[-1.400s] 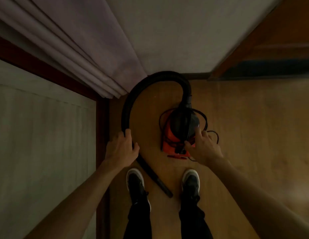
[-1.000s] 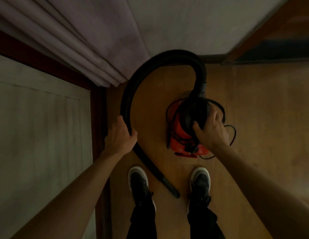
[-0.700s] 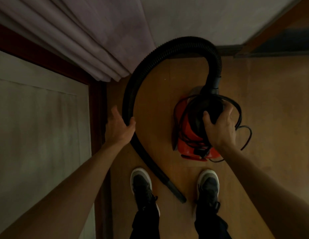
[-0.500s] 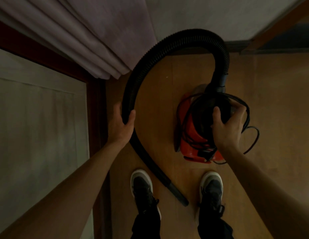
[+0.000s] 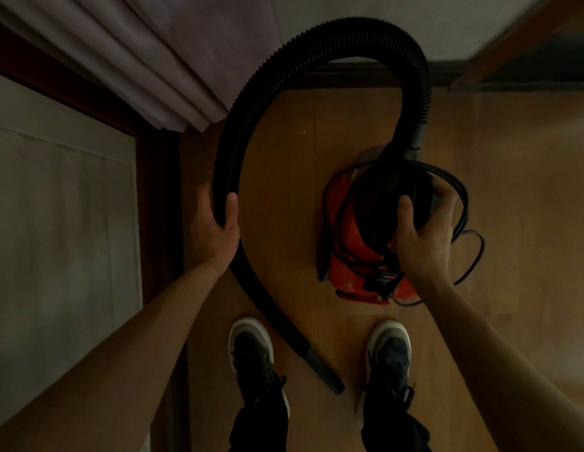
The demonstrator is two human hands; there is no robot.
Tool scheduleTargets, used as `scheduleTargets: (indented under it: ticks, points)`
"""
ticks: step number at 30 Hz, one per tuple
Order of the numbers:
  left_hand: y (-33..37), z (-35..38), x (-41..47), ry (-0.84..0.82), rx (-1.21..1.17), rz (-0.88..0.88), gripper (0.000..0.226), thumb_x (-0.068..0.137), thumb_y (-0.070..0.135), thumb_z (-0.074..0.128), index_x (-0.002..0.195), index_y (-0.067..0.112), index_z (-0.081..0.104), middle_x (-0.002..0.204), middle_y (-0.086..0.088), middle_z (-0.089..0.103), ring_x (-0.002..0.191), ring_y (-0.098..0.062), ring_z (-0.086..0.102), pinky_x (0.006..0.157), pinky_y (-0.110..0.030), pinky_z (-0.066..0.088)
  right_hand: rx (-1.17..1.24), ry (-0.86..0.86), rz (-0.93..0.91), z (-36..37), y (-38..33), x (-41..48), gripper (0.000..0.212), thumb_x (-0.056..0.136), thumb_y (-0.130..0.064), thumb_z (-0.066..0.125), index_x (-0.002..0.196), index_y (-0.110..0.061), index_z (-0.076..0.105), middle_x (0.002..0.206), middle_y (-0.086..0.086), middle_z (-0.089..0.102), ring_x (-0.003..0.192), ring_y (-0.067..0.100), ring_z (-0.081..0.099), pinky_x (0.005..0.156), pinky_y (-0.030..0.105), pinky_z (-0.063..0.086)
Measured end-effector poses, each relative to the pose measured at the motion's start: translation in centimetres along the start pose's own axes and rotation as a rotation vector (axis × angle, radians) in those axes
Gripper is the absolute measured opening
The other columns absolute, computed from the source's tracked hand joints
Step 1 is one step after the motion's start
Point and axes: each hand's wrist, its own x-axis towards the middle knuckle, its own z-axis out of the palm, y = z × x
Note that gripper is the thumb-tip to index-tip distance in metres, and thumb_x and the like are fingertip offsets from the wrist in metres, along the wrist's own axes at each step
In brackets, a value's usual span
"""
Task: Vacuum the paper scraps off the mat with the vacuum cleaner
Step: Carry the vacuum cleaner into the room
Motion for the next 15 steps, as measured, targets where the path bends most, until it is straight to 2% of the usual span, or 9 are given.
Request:
scheduleTargets:
  ticks: [2, 6, 8, 12, 15]
  points:
    - [0.0, 0.1, -0.2, 0.005, -0.005, 0.006, 0.045, 0.101, 0.048, 0.044, 0.141, 0.028, 0.04, 0.102, 0.028, 0.051, 0.083, 0.021, 0.051, 0.069, -0.008, 0.037, 0.029, 0.007, 0.01, 0.0, 0.1, 0.0, 0.038, 0.1, -0.027, 0.052, 0.133, -0.014, 0.038, 0.117, -0.012, 0.046, 0.099, -0.02, 0.051, 0.07, 0.005, 0.05]
    - [0.0, 0.3, -0.8, 0.027, -0.04, 0.005, 0.042, 0.1, 0.05, 0.043, 0.136, 0.027, 0.044, 0.1, 0.026, 0.053, 0.083, 0.016, 0.052, 0.069, -0.01, 0.038, 0.054, 0.064, -0.01, 0.3, -0.3, -0.1, 0.038, 0.099, -0.021, 0.055, 0.131, -0.008, 0.04, 0.115, -0.013, 0.046, 0.099, -0.024, 0.047, 0.073, 0.0, 0.043]
    - [0.2, 0.2, -1.1, 0.05, -0.052, 0.012, 0.041, 0.099, 0.054, 0.044, 0.132, 0.03, 0.044, 0.098, 0.024, 0.055, 0.083, 0.012, 0.055, 0.069, -0.014, 0.041, 0.053, 0.097, -0.016, 0.5, -0.5, -0.3, 0.037, 0.098, -0.02, 0.056, 0.13, -0.007, 0.041, 0.111, -0.018, 0.045, 0.099, -0.019, 0.049, 0.073, -0.001, 0.042]
    - [0.9, -0.1, -1.5, 0.123, -0.13, 0.01, 0.044, 0.09, 0.067, 0.05, 0.125, 0.041, 0.045, 0.1, 0.005, 0.066, 0.08, -0.013, 0.067, 0.066, -0.034, 0.056, 0.039, 0.119, -0.005, 0.7, -0.8, -0.4, 0.035, 0.098, -0.026, 0.057, 0.128, -0.013, 0.043, 0.117, -0.007, 0.05, 0.101, 0.001, 0.053, 0.072, 0.0, 0.043]
    - [2.7, -0.5, -2.1, 0.19, -0.177, 0.036, 0.035, 0.09, 0.065, 0.053, 0.117, 0.043, 0.048, 0.1, 0.005, 0.066, 0.078, -0.012, 0.066, 0.066, -0.034, 0.058, 0.044, 0.108, -0.011, 0.7, -1.1, -0.6, 0.031, 0.098, -0.028, 0.057, 0.122, -0.013, 0.044, 0.114, 0.001, 0.056, 0.096, 0.002, 0.059, 0.07, 0.007, 0.05]
